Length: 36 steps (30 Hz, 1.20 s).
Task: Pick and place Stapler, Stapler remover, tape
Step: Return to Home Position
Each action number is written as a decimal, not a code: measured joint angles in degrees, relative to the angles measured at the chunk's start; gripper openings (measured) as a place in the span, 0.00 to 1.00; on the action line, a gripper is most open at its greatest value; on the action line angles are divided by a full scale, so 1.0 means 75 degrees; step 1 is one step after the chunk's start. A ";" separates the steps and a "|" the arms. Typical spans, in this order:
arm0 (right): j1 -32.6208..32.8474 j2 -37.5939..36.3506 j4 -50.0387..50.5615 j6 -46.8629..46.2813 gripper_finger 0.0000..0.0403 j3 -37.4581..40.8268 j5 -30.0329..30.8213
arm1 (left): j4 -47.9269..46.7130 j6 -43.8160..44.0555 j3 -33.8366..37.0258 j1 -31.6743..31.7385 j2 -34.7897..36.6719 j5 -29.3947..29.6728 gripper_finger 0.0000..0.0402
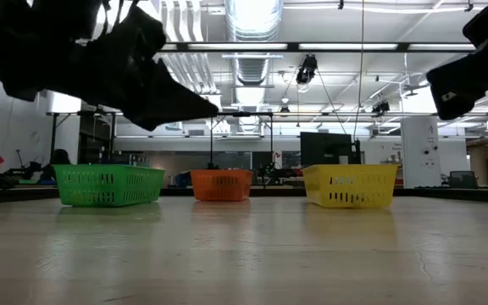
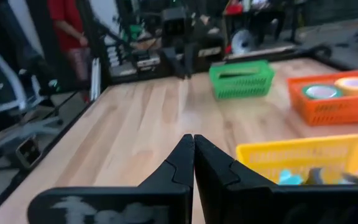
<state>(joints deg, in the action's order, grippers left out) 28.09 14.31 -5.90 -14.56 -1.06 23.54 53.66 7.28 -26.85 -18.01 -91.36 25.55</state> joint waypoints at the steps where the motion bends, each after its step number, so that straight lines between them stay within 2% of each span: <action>1: -0.0003 0.0003 -0.0124 0.0024 0.02 0.0000 0.0109 | 0.0252 0.0039 0.0153 0.0064 0.0042 -0.0215 0.09; 6: -0.0002 -0.0053 -0.0251 0.0592 0.02 -0.0142 0.0281 | 0.1546 0.0158 0.0928 0.0403 0.0181 -0.1232 0.09; 13: -0.0002 -0.0135 0.0098 0.1325 0.02 -0.0604 0.0387 | 0.1851 0.0452 0.1823 0.0488 0.0990 -0.1353 0.09; 20: -0.0334 -0.0738 0.1222 0.1149 0.02 -0.0839 0.0479 | 0.2644 0.0393 0.2914 0.0525 0.2094 -0.1508 0.09; 24: -0.0591 -0.1338 0.1972 0.1071 0.02 -0.0836 0.0404 | 0.2636 0.0506 0.3506 0.0543 0.2775 -0.1546 0.09; 27: -0.0713 -0.1874 0.2905 0.1164 0.02 -0.1000 0.0279 | 0.2280 0.0523 0.3517 0.0562 0.3316 -0.1735 0.09; 32: -0.0824 -0.1837 0.3416 0.1276 0.02 -0.1422 0.0315 | 0.1571 0.0424 0.3517 0.0775 0.4180 -0.2279 0.09; 36: -0.0826 -0.1910 0.3537 0.1451 0.02 -0.1598 0.0285 | 0.0460 0.0458 0.3519 0.1038 0.5087 -0.2522 0.09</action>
<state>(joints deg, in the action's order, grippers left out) 21.90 -0.01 20.63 -3.68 -13.04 25.68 57.11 10.72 -0.46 -10.22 -53.21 6.63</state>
